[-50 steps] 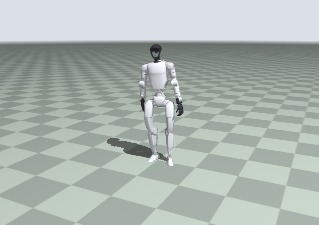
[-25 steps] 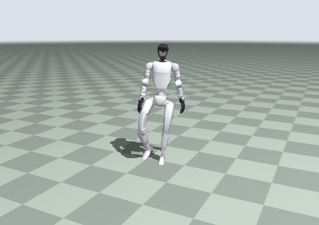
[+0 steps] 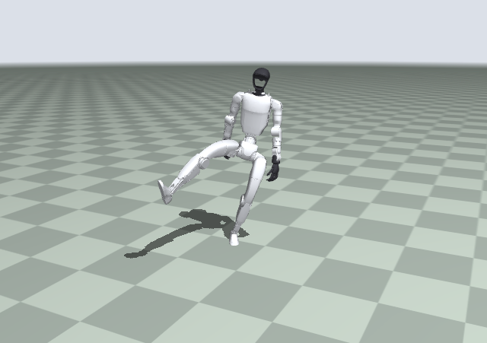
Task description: In place motions
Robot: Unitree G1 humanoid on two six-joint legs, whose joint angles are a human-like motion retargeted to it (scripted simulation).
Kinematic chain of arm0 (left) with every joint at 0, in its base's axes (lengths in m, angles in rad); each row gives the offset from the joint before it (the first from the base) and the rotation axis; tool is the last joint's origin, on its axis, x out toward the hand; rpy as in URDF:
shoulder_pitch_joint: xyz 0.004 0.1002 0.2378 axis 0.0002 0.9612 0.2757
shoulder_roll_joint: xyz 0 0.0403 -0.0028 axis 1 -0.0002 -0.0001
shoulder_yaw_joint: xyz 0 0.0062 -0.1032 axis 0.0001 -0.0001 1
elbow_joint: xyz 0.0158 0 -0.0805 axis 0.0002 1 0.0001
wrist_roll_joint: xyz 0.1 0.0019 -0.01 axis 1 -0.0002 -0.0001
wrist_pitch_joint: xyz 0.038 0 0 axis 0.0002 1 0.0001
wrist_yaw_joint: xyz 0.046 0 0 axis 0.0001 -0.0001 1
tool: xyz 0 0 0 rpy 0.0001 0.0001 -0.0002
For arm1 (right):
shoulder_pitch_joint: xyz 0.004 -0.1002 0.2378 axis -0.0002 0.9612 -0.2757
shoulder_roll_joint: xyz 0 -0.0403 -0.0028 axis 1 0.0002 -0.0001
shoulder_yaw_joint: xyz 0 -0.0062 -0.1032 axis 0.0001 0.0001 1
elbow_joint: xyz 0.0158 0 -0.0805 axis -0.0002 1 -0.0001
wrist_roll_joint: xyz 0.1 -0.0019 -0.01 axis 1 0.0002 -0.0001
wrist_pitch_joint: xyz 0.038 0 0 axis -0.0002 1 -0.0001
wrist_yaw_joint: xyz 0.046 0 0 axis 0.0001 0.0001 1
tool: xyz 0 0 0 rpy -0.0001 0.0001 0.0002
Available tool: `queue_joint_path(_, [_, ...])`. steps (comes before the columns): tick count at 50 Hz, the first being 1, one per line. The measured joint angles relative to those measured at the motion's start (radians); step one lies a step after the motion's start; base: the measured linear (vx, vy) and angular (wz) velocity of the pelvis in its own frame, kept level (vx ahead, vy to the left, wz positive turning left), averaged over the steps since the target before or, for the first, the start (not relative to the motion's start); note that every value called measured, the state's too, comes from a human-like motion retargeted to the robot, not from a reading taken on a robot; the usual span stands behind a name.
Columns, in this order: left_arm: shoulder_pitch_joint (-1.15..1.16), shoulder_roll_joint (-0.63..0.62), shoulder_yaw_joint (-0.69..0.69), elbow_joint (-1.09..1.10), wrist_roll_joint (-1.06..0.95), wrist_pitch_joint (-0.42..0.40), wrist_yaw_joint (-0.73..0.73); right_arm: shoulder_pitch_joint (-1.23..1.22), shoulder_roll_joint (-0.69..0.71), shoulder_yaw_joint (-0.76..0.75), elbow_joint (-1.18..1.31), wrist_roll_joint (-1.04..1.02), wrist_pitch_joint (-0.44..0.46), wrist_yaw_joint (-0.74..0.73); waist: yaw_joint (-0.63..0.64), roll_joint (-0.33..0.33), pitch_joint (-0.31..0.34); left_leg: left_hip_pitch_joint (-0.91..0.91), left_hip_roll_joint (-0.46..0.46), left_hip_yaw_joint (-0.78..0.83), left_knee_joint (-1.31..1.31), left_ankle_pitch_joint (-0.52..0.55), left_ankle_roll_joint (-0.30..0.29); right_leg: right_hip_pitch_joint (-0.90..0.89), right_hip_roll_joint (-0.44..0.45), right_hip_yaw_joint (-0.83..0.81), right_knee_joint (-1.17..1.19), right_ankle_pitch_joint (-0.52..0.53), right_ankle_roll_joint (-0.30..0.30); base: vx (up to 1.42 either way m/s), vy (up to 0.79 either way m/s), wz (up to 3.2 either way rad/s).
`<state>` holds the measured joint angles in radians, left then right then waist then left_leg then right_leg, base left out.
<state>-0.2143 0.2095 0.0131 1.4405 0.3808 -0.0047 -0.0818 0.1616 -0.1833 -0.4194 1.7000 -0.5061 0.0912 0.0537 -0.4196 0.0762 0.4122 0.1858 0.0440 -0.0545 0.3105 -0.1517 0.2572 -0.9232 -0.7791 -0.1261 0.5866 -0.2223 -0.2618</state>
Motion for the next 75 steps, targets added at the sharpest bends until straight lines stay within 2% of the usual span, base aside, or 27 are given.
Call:
queue_joint_path(2, [0.046, -0.020, 0.027, 0.039, -0.015, -0.001, 0.032, -0.043, -0.015, 0.020, 0.000, -0.020, -0.029, -0.006, 0.040, 0.001, -0.045, -0.004, -0.007, 0.020, -0.031, 0.012, -0.008, 0.130, 0.065, -0.107, -0.029, 0.011, 0.000, -0.08, -0.30, -0.90])
queue_joint_path(5, [0.145, -0.052, 0.066, 0.110, -0.048, -0.022, 0.119, -0.089, -0.032, 0.043, -0.032, -0.022, -0.058, -0.035, 0.106, 0.000, -0.128, -0.018, -0.019, 0.052, -0.065, 0.027, -0.034, 0.317, 0.213, -0.216, -0.079, 0.064, 0.000, -0.12, -0.46, -1.06])
queue_joint_path(8, [0.265, -0.082, 0.103, 0.190, -0.050, -0.007, 0.193, -0.098, -0.029, 0.062, -0.112, -0.003, -0.082, -0.053, 0.161, -0.009, -0.204, -0.035, 0.003, 0.063, -0.098, 0.054, -0.091, 0.508, 0.436, -0.267, -0.153, 0.196, 0.000, -0.21, -0.74, -1.13])
queue_joint_path(9, [0.304, -0.084, 0.117, 0.214, -0.045, 0.005, 0.209, -0.102, -0.022, 0.073, -0.139, 0.002, -0.091, -0.057, 0.187, -0.010, -0.234, -0.049, 0.019, 0.080, -0.102, 0.055, -0.109, 0.567, 0.519, -0.264, -0.195, 0.260, 0.020, -0.13, -0.70, -1.66])
queue_joint_path(10, [0.342, -0.082, 0.132, 0.238, -0.041, 0.018, 0.223, -0.110, -0.013, 0.086, -0.166, 0.008, -0.099, -0.060, 0.219, -0.010, -0.265, -0.067, 0.035, 0.105, -0.100, 0.051, -0.124, 0.624, 0.601, -0.252, -0.243, 0.330, 0.050, 0.00, -0.44, -1.39])
queue_joint_path(13, [0.443, -0.069, 0.148, 0.260, -0.023, 0.054, 0.223, -0.143, 0.000, 0.114, -0.229, 0.015, -0.120, -0.061, 0.235, -0.046, -0.326, -0.093, -0.022, 0.109, -0.107, 0.042, -0.112, 0.786, 0.656, -0.211, -0.271, 0.428, 0.233, 0.09, -0.17, -0.65])
queue_joint_path(15, [0.508, -0.067, 0.153, 0.260, -0.011, 0.062, 0.228, -0.150, 0.009, 0.134, -0.258, 0.011, -0.138, -0.070, 0.259, -0.062, -0.379, -0.108, -0.057, 0.117, -0.143, 0.053, -0.110, 0.874, 0.679, -0.226, -0.315, 0.455, 0.316, 0.12, -0.13, -0.74])
queue_joint_path(18, [0.570, -0.050, 0.191, 0.259, 0.026, 0.068, 0.221, -0.167, 0.015, 0.162, -0.282, -0.005, -0.171, -0.060, 0.359, -0.093, -0.436, -0.130, -0.097, 0.170, -0.169, 0.050, -0.117, 0.954, 0.681, -0.281, -0.363, 0.445, 0.349, 0.14, -0.15, -1.34])
queue_joint_path(21, [0.605, -0.047, 0.224, 0.258, 0.001, 0.068, 0.213, -0.167, 0.024, 0.196, -0.306, -0.034, -0.190, -0.073, 0.436, -0.101, -0.472, -0.145, -0.109, 0.209, -0.205, 0.056, -0.125, 0.998, 0.666, -0.330, -0.411, 0.433, 0.333, 0.07, -0.14, -1.26])
queue_joint_path(24, [0.570, -0.054, 0.250, 0.254, -0.075, 0.073, 0.190, -0.194, 0.034, 0.246, -0.330, -0.074, -0.194, -0.123, 0.483, -0.092, -0.451, -0.155, -0.094, 0.255, -0.215, 0.051, -0.138, 1.010, 0.653, -0.326, -0.421, 0.429, 0.305, -0.12, -0.17, -1.11])
queue_joint_path(28, [0.499, -0.070, 0.258, 0.209, -0.125, 0.067, 0.168, -0.216, 0.041, 0.307, -0.327, -0.138, -0.204, -0.165, 0.457, -0.087, -0.418, -0.169, -0.084, 0.265, -0.228, 0.059, -0.160, 1.009, 0.638, -0.289, -0.451, 0.425, 0.296, -0.15, -0.24, -0.22])
queue_joint_path(30, [0.462, -0.072, 0.242, 0.174, -0.141, 0.039, 0.178, -0.214, 0.043, 0.323, -0.309, -0.178, -0.204, -0.171, 0.438, -0.091, -0.415, -0.174, -0.086, 0.260, -0.238, 0.064, -0.171, 0.997, 0.636, -0.268, -0.485, 0.394, 0.277, -0.08, -0.23, 0.12])
queue_joint_path(33, [0.404, -0.068, 0.194, 0.119, -0.163, -0.010, 0.212, -0.196, 0.043, 0.321, -0.247, -0.222, -0.197, -0.182, 0.455, -0.097, -0.431, -0.184, -0.084, 0.257, -0.254, 0.068, -0.195, 0.966, 0.618, -0.330, -0.545, 0.347, 0.232, 0.02, -0.29, -0.21])
queue_joint_path(35, [0.365, -0.068, 0.165, 0.082, -0.166, -0.029, 0.219, -0.186, 0.041, 0.305, -0.192, -0.233, -0.182, -0.192, 0.488, -0.117, -0.444, -0.199, -0.098, 0.272, -0.262, 0.069, -0.207, 0.932, 0.591, -0.332, -0.538, 0.375, 0.307, 0.05, -0.37, -0.52])
queue_joint_path(37, [0.318, -0.072, 0.144, 0.048, -0.179, -0.046, 0.216, -0.193, 0.041, 0.285, -0.125, -0.227, -0.164, -0.196, 0.499, -0.124, -0.427, -0.201, -0.092, 0.292, -0.266, 0.073, -0.222, 0.905, 0.601, -0.278, -0.508, 0.344, 0.323, 0.00, -0.37, -0.10])
queue_joint_path(41, [0.238, -0.102, 0.114, 0.003, -0.208, -0.071, 0.203, -0.190, 0.028, 0.246, -0.024, -0.200, -0.118, -0.183, 0.460, -0.094, -0.383, -0.207, -0.040, 0.313, -0.240, 0.068, -0.256, 0.949, 0.611, -0.351, -0.525, 0.309, 0.333, -0.07, -0.32, 0.39])
queue_joint_path(45, [0.206, -0.129, 0.086, -0.050, -0.179, -0.127, 0.215, -0.142, 0.007, 0.241, 0.000, -0.141, -0.092, -0.188, 0.629, -0.077, -0.405, -0.225, 0.047, 0.481, -0.182, 0.042, -0.307, 0.936, 0.644, -0.140, -0.503, 0.223, 0.368, 0.03, -0.20, -1.82])
queue_joint_path(46, [0.208, -0.129, 0.062, -0.067, -0.164, -0.142, 0.225, -0.127, 0.005, 0.225, 0.000, -0.120, -0.088, -0.183, 0.630, -0.075, -0.404, -0.233, 0.054, 0.466, -0.168, 0.051, -0.316, 0.929, 0.637, -0.149, -0.501, 0.224, 0.368, 0.07, -0.14, 0.45])
queue_joint_path(47, [0.210, -0.129, 0.036, -0.082, -0.149, -0.157, 0.238, -0.114, 0.005, 0.204, 0.000, -0.102, -0.085, -0.177, 0.579, -0.075, -0.399, -0.249, 0.041, 0.400, -0.154, 0.067, -0.321, 0.935, 0.629, -0.213, -0.514, 0.237, 0.361, 0.06, -0.20, 4.24])
queue_joint_path(48, [0.210, -0.130, 0.006, -0.092, -0.134, -0.173, 0.260, -0.106, 0.006, 0.173, 0.000, -0.093, -0.082, -0.168, 0.424, -0.078, -0.384, -0.280, -0.010, 0.230, -0.140, 0.100, -0.317, 0.971, 0.615, -0.389, -0.559, 0.273, 0.341, 0.04, -0.21, 4.83])
queue_joint_path(49, [0.212, -0.131, -0.008, -0.094, -0.115, -0.187, 0.281, -0.101, 0.006, 0.159, 0.000, -0.091, -0.078, -0.165, 0.387, -0.082, -0.381, -0.291, -0.023, 0.188, -0.132, 0.105, -0.317, 0.982, 0.613, -0.440, -0.576, 0.279, 0.332, 0.00, -0.18, 3.44])
queue_joint_path(53, [0.236, -0.129, -0.036, -0.065, -0.058, -0.217, 0.342, -0.098, -0.013, 0.158, 0.000, -0.124, -0.068, -0.176, 0.422, -0.087, -0.393, -0.280, -0.015, 0.219, -0.131, 0.064, -0.297, 0.981, 0.612, -0.414, -0.581, 0.266, 0.328, 0.01, -0.05, 0.00])
queue_joint_path(55, [0.256, -0.131, -0.034, -0.032, -0.042, -0.215, 0.354, -0.114, -0.026, 0.164, 0.000, -0.160, -0.063, -0.190, 0.414, -0.070, -0.405, -0.265, 0.006, 0.256, -0.153, 0.082, -0.316, 0.979, 0.627, -0.405, -0.583, 0.264, 0.328, 0.09, 0.03, -0.13])
queue_joint_path(60, [0.322, -0.146, 0.031, 0.088, -0.039, -0.181, 0.345, -0.152, -0.048, 0.161, -0.046, -0.212, -0.062, -0.201, 0.360, -0.010, -0.476, -0.246, 0.024, 0.310, -0.214, 0.049, -0.310, 0.955, 0.658, -0.381, -0.577, 0.267, 0.335, 0.15, 0.11, -0.22])
queue_joint_path(63, [0.338, -0.150, 0.085, 0.134, -0.050, -0.155, 0.323, -0.183, -0.030, 0.155, -0.097, -0.153, -0.068, -0.179, 0.334, 0.014, -0.488, -0.238, 0.033, 0.328, -0.239, 0.052, -0.317, 0.942, 0.663, -0.378, -0.573, 0.272, 0.339, -0.02, 0.13, -0.21])
queue_joint_path(70, [0.362, -0.112, 0.117, 0.153, -0.071, -0.120, 0.281, -0.209, 0.034, 0.167, -0.138, 0.008, -0.142, -0.092, 0.372, 0.000, -0.492, -0.212, 0.019, 0.349, -0.244, 0.042, -0.304, 0.951, 0.649, -0.373, -0.572, 0.283, 0.335, 0.03, 0.06, -0.13])
queue_joint_path(75, [0.344, -0.101, 0.126, 0.146, -0.097, -0.099, 0.264, -0.207, 0.051, 0.222, -0.143, -0.078, -0.206, -0.015, 0.411, -0.028, -0.486, -0.190, 0.001, 0.344, -0.246, 0.041, -0.296, 0.970, 0.636, -0.374, -0.572, 0.289, 0.334, 0.00, 0.03, -0.03])
